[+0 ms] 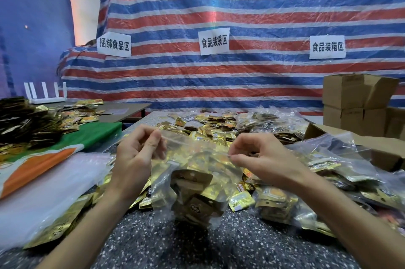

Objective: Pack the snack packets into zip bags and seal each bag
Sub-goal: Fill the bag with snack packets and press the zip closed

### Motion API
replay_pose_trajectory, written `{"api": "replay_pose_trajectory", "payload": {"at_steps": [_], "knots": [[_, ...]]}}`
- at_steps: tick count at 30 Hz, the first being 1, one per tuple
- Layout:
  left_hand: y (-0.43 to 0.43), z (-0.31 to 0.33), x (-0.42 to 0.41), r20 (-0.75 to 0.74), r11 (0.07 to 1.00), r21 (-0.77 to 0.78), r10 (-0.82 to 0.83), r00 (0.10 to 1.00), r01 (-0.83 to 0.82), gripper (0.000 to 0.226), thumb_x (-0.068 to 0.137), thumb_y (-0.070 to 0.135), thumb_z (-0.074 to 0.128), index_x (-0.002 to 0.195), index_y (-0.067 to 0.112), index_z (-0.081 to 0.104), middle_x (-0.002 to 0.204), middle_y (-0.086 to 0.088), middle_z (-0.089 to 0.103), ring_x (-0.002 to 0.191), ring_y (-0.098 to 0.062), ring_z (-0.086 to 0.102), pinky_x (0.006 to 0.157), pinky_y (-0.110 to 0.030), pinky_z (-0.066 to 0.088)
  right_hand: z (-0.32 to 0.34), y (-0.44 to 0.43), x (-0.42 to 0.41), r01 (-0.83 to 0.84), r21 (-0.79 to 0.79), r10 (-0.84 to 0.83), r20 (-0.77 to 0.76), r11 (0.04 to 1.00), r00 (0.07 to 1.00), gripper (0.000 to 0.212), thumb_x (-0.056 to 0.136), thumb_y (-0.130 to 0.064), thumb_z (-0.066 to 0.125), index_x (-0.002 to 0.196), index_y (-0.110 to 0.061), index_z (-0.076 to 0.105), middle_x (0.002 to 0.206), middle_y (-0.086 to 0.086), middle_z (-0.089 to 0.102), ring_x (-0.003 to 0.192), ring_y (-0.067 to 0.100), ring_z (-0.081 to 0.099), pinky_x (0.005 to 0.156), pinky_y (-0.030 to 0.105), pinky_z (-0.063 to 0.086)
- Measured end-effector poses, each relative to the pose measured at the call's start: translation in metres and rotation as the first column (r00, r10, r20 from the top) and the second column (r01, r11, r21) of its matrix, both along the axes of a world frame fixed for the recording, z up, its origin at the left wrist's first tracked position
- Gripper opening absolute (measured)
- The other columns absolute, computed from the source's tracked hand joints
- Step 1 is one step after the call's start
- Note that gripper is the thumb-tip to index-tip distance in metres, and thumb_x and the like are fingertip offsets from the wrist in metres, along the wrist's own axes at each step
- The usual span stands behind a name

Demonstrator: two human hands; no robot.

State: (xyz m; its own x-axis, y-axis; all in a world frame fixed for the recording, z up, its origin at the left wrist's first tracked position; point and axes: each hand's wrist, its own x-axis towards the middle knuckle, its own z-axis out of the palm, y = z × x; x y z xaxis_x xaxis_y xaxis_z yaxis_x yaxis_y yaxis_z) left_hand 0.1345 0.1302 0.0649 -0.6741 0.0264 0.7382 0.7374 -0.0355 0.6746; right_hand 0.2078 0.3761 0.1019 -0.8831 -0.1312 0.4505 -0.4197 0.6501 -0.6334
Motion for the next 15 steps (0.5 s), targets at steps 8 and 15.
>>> {"api": "replay_pose_trajectory", "payload": {"at_steps": [8, 15], "knots": [[-0.0026, -0.0012, -0.0015, 0.018, 1.0, -0.002, 0.005, 1.0, -0.004, 0.023, 0.103, 0.009, 0.048, 0.083, 0.008, 0.061, 0.067, 0.0, 0.062, 0.06, -0.012, 0.055, 0.058, -0.015, 0.045, 0.0011, -0.0008, 0.0032, -0.036, -0.156, 0.037, 0.002, 0.987, 0.999, 0.007, 0.079, -0.013, 0.082, 0.081, -0.012, 0.075, 0.08, 0.016, 0.073, 0.069, 0.023, 0.063, 0.07, 0.044, 0.055], [0.0061, 0.0006, 0.0002, 0.064, 0.999, 0.026, -0.029, 0.998, 0.027, 0.021, 0.102, 0.016, 0.05, 0.086, 0.009, 0.06, 0.07, -0.002, 0.063, 0.062, -0.018, 0.056, 0.055, -0.02, 0.046, -0.0073, 0.0051, 0.0042, -0.034, -0.385, 0.076, 0.096, 0.922, 0.992, 0.027, 0.067, -0.01, 0.087, 0.09, -0.006, 0.073, 0.083, 0.01, 0.075, 0.072, 0.021, 0.069, 0.069, 0.024, 0.054]]}}
